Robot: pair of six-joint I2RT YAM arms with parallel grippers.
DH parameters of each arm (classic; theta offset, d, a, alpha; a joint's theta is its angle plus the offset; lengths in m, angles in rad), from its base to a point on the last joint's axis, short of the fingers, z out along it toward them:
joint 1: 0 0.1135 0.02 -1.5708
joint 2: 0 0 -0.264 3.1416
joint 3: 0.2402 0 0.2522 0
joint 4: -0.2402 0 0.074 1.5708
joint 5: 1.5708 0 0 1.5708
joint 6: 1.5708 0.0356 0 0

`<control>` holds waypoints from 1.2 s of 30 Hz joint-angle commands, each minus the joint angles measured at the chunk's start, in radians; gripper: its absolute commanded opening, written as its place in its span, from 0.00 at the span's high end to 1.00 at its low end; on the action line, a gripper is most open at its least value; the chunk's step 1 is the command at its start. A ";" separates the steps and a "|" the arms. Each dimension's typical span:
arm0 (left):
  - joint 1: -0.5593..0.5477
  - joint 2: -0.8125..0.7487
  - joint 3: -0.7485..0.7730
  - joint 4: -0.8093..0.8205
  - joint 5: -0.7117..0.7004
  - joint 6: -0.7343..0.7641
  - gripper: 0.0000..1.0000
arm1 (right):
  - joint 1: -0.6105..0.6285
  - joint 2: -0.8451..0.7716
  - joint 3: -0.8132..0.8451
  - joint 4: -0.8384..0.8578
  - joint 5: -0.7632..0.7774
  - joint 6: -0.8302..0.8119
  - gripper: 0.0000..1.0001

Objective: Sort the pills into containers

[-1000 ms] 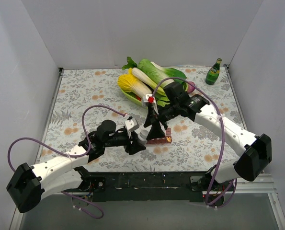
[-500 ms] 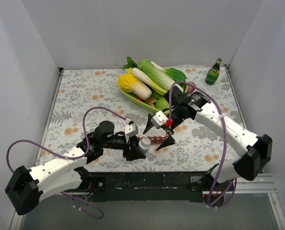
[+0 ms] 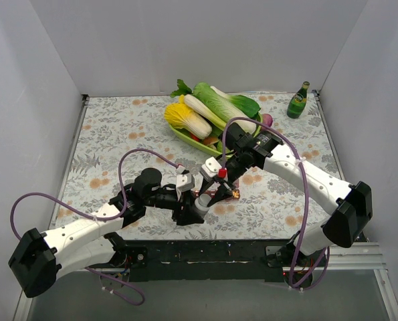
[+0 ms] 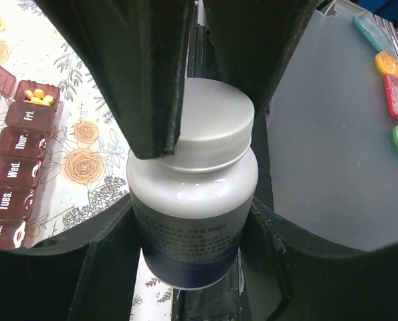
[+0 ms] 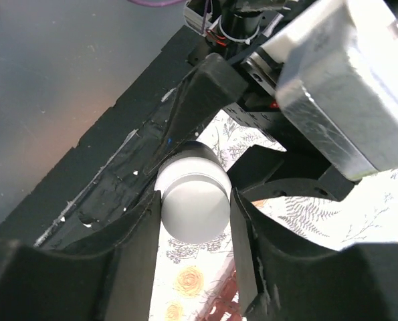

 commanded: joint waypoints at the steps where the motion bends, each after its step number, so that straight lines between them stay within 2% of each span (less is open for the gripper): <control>1: 0.004 -0.035 0.035 0.047 -0.037 -0.006 1.00 | 0.009 -0.022 -0.033 0.102 0.057 0.185 0.58; 2: 0.004 -0.043 0.035 0.053 -0.060 -0.009 1.00 | 0.009 -0.027 -0.038 0.159 0.072 0.227 0.60; 3: 0.004 -0.050 0.029 0.061 -0.130 -0.013 1.00 | 0.009 -0.033 -0.053 0.203 0.124 0.394 0.64; 5: 0.004 -0.073 0.018 0.104 -0.210 -0.016 1.00 | 0.009 -0.030 -0.053 0.281 0.179 0.524 0.67; 6: 0.004 -0.078 0.012 0.119 -0.298 -0.019 1.00 | 0.009 -0.009 -0.052 0.295 0.225 0.600 0.70; 7: 0.004 -0.083 0.002 0.153 -0.352 -0.020 1.00 | 0.009 0.007 -0.047 0.317 0.244 0.768 0.79; 9: 0.003 -0.072 -0.005 0.185 -0.461 -0.022 1.00 | 0.006 0.016 -0.088 0.390 0.293 0.921 0.83; 10: 0.004 -0.061 -0.004 0.208 -0.486 -0.022 1.00 | 0.006 0.001 -0.165 0.433 0.308 1.018 0.83; 12: 0.004 -0.021 -0.001 0.212 -0.508 -0.010 1.00 | 0.005 -0.024 -0.204 0.493 0.307 1.054 0.71; 13: 0.004 -0.014 -0.010 0.224 -0.511 -0.011 1.00 | 0.003 -0.022 -0.205 0.490 0.292 1.046 0.55; 15: 0.003 -0.018 -0.037 0.259 -0.485 -0.017 1.00 | -0.017 -0.031 -0.188 0.487 0.223 1.020 0.36; 16: 0.004 -0.023 -0.063 0.283 -0.451 -0.019 1.00 | -0.028 -0.036 -0.178 0.480 0.200 0.981 0.22; 18: 0.004 -0.038 -0.082 0.282 -0.402 -0.017 1.00 | -0.067 -0.054 -0.138 0.452 0.114 0.898 0.14; 19: 0.004 -0.043 -0.088 0.267 -0.350 -0.020 1.00 | -0.080 -0.058 -0.118 0.381 0.092 0.840 0.11; 20: 0.004 -0.047 -0.091 0.249 -0.320 -0.022 1.00 | -0.089 -0.064 -0.069 0.312 0.077 0.649 0.10; 21: 0.004 -0.052 -0.090 0.230 -0.283 -0.022 1.00 | -0.089 -0.067 -0.049 0.237 0.081 0.539 0.09; 22: 0.004 -0.067 -0.090 0.203 -0.257 -0.031 1.00 | -0.088 -0.067 -0.025 0.055 0.072 0.377 0.08; 23: 0.004 -0.078 -0.094 0.193 -0.190 -0.042 1.00 | -0.089 -0.076 -0.011 -0.007 0.067 0.160 0.08; 27: 0.003 -0.106 -0.091 0.172 -0.076 -0.083 1.00 | -0.087 -0.119 -0.072 -0.100 -0.001 -0.130 0.07; 31: 0.004 -0.099 -0.073 0.172 -0.025 -0.111 1.00 | -0.055 -0.061 0.008 -0.209 -0.040 -0.241 0.08; 33: 0.003 -0.075 -0.061 0.178 0.003 -0.121 1.00 | -0.048 -0.019 0.039 -0.241 -0.066 -0.218 0.10; 36: 0.004 -0.044 -0.045 0.176 0.024 -0.126 1.00 | -0.046 -0.002 0.057 -0.205 -0.075 -0.186 0.11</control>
